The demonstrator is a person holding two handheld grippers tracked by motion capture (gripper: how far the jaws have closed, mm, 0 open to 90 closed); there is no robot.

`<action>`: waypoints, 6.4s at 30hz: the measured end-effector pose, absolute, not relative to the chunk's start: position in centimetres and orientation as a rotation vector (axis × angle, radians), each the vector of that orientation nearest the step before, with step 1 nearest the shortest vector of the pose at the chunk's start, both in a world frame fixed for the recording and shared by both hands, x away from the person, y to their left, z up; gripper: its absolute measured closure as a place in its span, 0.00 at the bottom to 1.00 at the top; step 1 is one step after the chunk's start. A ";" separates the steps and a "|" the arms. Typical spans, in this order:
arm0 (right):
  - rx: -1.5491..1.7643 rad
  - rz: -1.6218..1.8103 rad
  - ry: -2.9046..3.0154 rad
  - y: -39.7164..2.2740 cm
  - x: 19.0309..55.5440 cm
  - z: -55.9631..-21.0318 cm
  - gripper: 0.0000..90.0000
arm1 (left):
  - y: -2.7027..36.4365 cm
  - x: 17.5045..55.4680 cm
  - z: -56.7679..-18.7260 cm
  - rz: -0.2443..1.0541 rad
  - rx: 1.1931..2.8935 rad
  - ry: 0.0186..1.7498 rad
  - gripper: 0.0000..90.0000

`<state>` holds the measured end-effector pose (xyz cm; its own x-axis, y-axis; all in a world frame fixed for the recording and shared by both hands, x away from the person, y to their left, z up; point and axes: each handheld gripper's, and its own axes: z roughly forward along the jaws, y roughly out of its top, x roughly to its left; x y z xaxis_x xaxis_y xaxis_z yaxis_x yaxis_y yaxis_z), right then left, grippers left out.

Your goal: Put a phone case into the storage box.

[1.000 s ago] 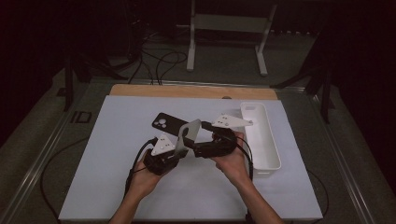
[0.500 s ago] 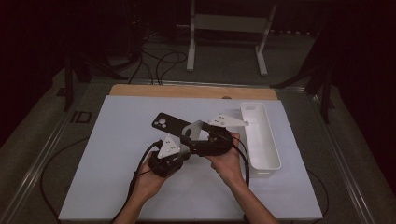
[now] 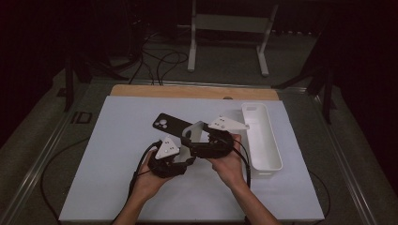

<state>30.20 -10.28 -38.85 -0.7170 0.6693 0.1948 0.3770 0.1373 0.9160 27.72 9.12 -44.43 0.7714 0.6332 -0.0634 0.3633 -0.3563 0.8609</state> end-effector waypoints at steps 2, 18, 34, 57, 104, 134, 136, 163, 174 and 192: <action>1.026 1.607 2.154 -10.3 30.2 -38.9 0.18 | 9.5 27.7 -44.4 0.340 1.968 0.756 0.44; 1.066 1.601 2.130 -11.0 30.5 -39.1 0.18 | 13.3 27.2 -44.4 0.456 1.850 0.875 0.01; 1.074 1.594 2.135 -11.4 30.7 -39.2 0.18 | 17.3 26.0 -46.0 0.629 1.776 0.982 0.00; 1.074 1.561 2.112 -12.1 31.5 -37.8 0.18 | 20.7 24.9 -48.9 0.611 1.762 1.001 0.00; 1.163 1.388 1.995 -15.8 37.1 -34.9 0.18 | 20.6 24.8 -49.0 0.615 1.778 1.010 0.00; 1.219 1.279 1.939 -18.2 39.9 -34.0 0.18 | 20.6 24.8 -49.1 0.613 1.773 1.012 0.00; 1.233 1.275 1.930 -18.5 40.0 -33.9 0.18 | 20.6 24.8 -49.1 0.612 1.771 1.013 0.00; 1.323 1.191 1.849 -22.6 41.9 -33.9 0.18 | 20.5 24.8 -49.1 0.614 1.774 1.014 0.00; 1.351 1.166 1.830 -23.6 42.4 -34.1 0.18 | 20.5 24.8 -49.1 0.618 1.776 1.018 0.01; 1.412 1.078 1.766 -25.8 43.5 -34.7 0.18 | 20.5 24.8 -49.1 0.616 1.777 1.016 0.01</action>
